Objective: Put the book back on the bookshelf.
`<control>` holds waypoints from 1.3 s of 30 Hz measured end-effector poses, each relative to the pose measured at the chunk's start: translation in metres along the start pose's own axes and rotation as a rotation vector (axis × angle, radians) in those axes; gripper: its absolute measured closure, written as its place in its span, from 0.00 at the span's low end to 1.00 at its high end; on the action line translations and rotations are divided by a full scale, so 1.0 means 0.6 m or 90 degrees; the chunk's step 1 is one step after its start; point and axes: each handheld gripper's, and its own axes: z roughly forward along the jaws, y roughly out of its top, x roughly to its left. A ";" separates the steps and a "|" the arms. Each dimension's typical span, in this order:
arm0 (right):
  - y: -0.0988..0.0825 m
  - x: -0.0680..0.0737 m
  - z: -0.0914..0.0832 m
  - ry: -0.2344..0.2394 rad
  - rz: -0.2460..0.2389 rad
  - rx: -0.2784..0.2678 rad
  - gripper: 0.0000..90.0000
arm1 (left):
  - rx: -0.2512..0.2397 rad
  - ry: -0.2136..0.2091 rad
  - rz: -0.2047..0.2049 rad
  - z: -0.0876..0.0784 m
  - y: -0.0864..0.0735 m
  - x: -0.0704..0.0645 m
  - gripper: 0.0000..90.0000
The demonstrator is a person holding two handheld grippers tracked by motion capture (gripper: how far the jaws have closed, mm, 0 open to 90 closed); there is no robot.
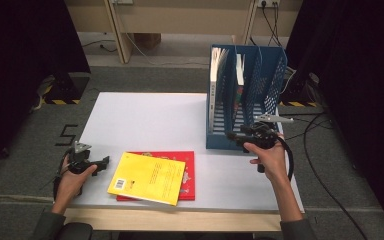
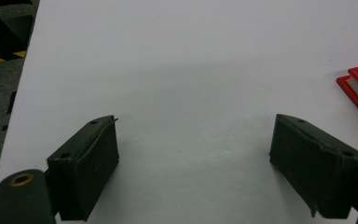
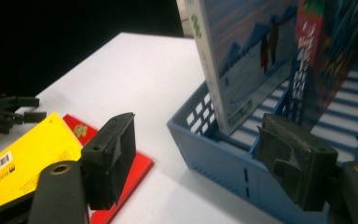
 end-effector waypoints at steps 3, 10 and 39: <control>-0.007 0.002 0.003 0.000 -0.001 -0.002 0.28 | 0.000 0.000 0.000 0.000 0.000 0.000 0.16; -0.022 0.008 0.006 0.008 0.008 0.004 0.26 | 0.000 0.000 0.001 0.000 0.000 0.000 0.16; -0.092 0.028 0.049 0.025 0.004 0.080 0.20 | 0.000 -0.001 0.000 0.000 0.000 0.000 0.16</control>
